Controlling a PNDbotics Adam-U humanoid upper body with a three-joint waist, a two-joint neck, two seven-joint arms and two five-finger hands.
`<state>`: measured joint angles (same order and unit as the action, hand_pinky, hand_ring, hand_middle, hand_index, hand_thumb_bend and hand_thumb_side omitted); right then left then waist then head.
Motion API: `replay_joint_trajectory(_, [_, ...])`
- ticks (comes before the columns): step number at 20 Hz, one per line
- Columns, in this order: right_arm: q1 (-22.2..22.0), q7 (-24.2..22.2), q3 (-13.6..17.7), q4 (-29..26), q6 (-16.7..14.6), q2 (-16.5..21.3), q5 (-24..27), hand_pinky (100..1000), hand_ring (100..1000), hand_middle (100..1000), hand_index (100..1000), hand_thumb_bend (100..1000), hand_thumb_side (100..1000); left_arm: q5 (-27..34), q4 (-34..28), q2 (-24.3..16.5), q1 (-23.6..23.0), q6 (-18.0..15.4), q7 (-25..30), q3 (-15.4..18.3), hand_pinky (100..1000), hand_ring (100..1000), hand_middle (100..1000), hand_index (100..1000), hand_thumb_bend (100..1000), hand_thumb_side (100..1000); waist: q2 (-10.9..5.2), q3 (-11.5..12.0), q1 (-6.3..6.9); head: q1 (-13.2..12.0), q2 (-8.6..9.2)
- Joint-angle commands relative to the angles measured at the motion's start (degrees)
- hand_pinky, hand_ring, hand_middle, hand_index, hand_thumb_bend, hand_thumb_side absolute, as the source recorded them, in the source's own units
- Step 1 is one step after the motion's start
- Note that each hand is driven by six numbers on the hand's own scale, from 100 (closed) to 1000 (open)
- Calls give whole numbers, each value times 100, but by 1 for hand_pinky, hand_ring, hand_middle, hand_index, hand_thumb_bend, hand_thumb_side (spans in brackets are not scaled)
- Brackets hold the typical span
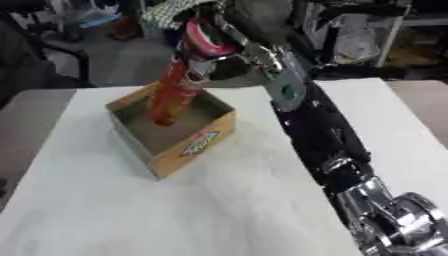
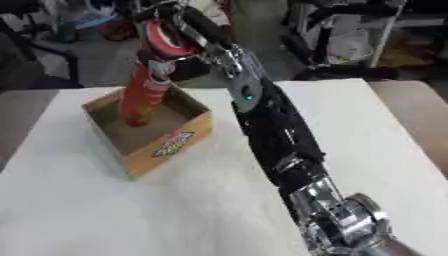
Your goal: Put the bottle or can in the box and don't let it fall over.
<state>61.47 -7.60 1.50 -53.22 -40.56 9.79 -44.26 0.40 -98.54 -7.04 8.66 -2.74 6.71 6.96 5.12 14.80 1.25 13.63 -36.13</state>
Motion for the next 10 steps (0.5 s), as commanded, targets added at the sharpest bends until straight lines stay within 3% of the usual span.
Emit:
replay_joint_trajectory(1, [170,-5,-110,115,-47,106,-308,906,841,812,999,241,553,5,-72,-59,85,-6,16,9,806,746,827,986,227,1000,-53,1,11,-18,53])
replay_joint_trajectory(2, [192,-46,-123,126,-71,113,-407,920,854,823,1000,255,564,3,-72,-60,83,-6,16,10,806,746,827,986,227,1000,-50,0,10,-23,49])
replay_joint_trajectory(3, [218,-79,-137,124,-94,115,-504,1000,952,906,1000,330,613,1,-71,-61,81,-6,15,11,806,746,827,986,227,1000,-48,0,12,-25,48])
replay_joint_trajectory(5, [261,-100,-148,112,-124,108,-706,1000,1000,964,1000,338,644,-2,-71,-60,77,-7,15,12,806,746,827,987,226,1000,-45,3,19,-21,48])
replay_joint_trajectory(10, [356,92,-161,96,-130,66,-1144,1000,1000,1000,1000,359,647,3,-67,-51,81,-8,26,4,807,746,827,987,226,1000,-40,26,27,-2,49])
